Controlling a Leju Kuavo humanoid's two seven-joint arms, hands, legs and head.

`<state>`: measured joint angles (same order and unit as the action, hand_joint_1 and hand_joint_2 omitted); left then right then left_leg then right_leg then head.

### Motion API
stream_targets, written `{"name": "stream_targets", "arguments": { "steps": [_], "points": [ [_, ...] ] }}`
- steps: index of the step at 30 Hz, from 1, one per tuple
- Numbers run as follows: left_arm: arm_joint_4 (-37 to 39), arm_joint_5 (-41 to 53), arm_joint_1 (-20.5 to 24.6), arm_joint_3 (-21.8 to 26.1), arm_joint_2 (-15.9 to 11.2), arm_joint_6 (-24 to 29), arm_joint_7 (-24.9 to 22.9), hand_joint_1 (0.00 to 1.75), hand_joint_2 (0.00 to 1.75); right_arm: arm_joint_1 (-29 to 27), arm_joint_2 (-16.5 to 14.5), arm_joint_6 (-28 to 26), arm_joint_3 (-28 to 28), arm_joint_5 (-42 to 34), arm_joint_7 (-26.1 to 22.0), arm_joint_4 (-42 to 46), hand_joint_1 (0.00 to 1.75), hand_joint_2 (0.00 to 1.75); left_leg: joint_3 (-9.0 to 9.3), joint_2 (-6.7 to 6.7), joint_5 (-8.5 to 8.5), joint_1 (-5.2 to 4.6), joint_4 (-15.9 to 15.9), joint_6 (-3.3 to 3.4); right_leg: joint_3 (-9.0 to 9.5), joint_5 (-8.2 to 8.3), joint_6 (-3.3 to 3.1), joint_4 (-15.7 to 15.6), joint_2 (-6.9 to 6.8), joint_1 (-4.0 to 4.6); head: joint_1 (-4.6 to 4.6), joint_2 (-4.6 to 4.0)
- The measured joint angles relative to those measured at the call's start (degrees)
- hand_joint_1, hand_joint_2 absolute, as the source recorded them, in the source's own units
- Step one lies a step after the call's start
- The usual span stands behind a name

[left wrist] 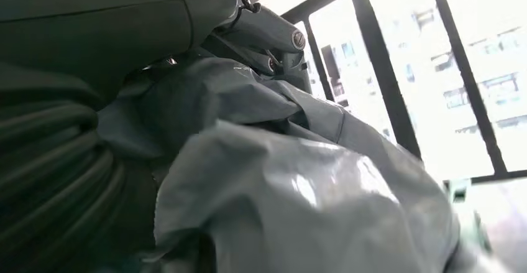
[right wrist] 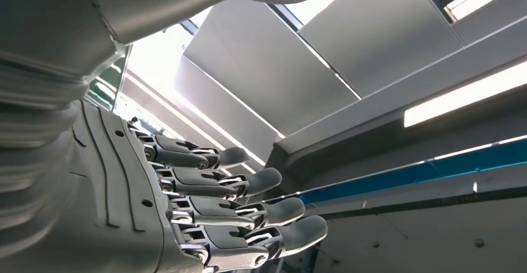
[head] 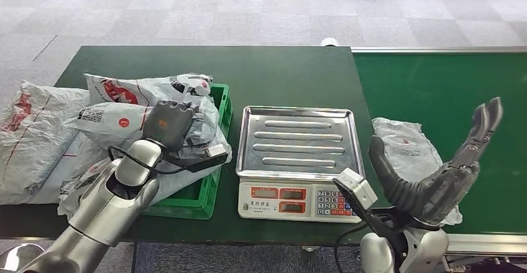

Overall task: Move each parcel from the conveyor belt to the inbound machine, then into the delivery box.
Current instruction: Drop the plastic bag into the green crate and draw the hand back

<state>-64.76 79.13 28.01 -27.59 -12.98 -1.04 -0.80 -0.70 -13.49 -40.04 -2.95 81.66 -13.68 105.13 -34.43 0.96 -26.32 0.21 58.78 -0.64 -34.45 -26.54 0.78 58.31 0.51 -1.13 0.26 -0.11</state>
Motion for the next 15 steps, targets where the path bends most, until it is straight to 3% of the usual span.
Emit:
{"name": "stream_targets", "arguments": {
  "steps": [8,14,15],
  "points": [
    [2.1,3.1,-6.8,10.5,3.8,-3.5,1.6,1.75,1.75,0.0,0.1,0.0,0.2,2.5,4.7,0.0,0.00,1.75,-0.04,-0.11,-0.01,0.01,0.0,-0.02,0.03,-0.05,-0.06,0.0,-0.10,0.08,0.00,0.00],
    [1.4,0.0,-9.5,14.0,5.4,-5.4,6.3,1.75,1.75,0.0,0.3,0.0,0.2,2.5,5.6,0.0,0.00,1.75,-0.03,-0.17,-0.02,0.01,0.0,-0.02,0.05,-0.05,-0.06,0.0,-0.13,0.08,0.00,0.00],
    [1.2,-0.4,-9.9,14.3,5.5,-5.6,6.8,1.68,1.75,0.0,0.3,0.0,0.2,2.5,5.6,0.0,0.00,1.75,-0.03,-0.18,-0.02,0.01,0.0,-0.02,0.06,-0.05,-0.06,0.0,-0.15,0.08,0.00,0.00]
  ]
}}
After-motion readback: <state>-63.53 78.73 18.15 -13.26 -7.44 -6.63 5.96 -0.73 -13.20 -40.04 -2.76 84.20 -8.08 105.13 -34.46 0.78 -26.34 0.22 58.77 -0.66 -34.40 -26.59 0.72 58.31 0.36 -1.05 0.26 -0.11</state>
